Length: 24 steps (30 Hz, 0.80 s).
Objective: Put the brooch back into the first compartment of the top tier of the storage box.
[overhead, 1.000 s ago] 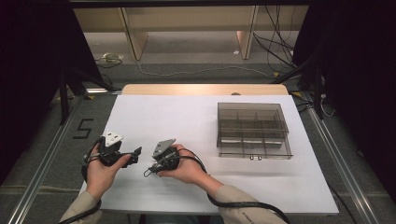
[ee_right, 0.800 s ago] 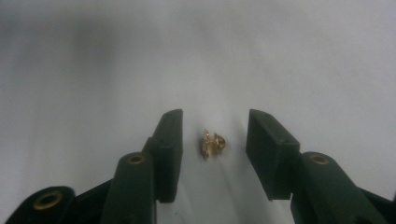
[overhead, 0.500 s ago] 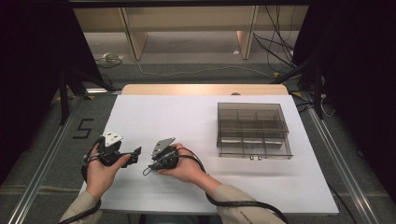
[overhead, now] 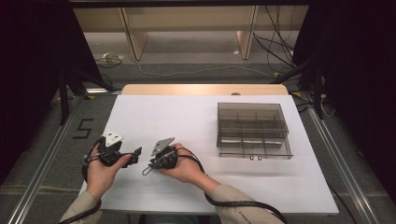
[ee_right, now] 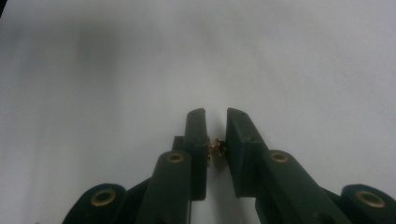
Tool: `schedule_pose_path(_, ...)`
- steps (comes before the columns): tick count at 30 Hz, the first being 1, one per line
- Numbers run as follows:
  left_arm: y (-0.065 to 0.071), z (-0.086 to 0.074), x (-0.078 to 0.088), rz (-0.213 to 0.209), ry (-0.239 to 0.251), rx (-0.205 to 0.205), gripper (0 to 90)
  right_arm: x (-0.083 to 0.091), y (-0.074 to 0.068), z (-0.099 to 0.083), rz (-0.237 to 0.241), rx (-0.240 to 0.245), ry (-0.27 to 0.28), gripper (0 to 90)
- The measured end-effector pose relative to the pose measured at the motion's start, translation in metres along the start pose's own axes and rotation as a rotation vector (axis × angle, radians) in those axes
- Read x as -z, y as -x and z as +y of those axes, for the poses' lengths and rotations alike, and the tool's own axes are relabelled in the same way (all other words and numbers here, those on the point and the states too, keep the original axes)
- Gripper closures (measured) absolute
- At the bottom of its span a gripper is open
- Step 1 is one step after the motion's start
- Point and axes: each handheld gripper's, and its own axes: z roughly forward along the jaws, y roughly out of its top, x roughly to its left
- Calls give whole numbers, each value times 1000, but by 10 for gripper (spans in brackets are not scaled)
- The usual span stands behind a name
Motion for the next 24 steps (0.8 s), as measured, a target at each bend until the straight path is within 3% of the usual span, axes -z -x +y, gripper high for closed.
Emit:
schedule_pose_path(12,0,0,0,-1,3,5,85,3,-1,0,-6,2,25,806)
schedule_pose_path(24,0,-1,1,-5,1,1,85,33,1,-5,-25,-17,78,807)
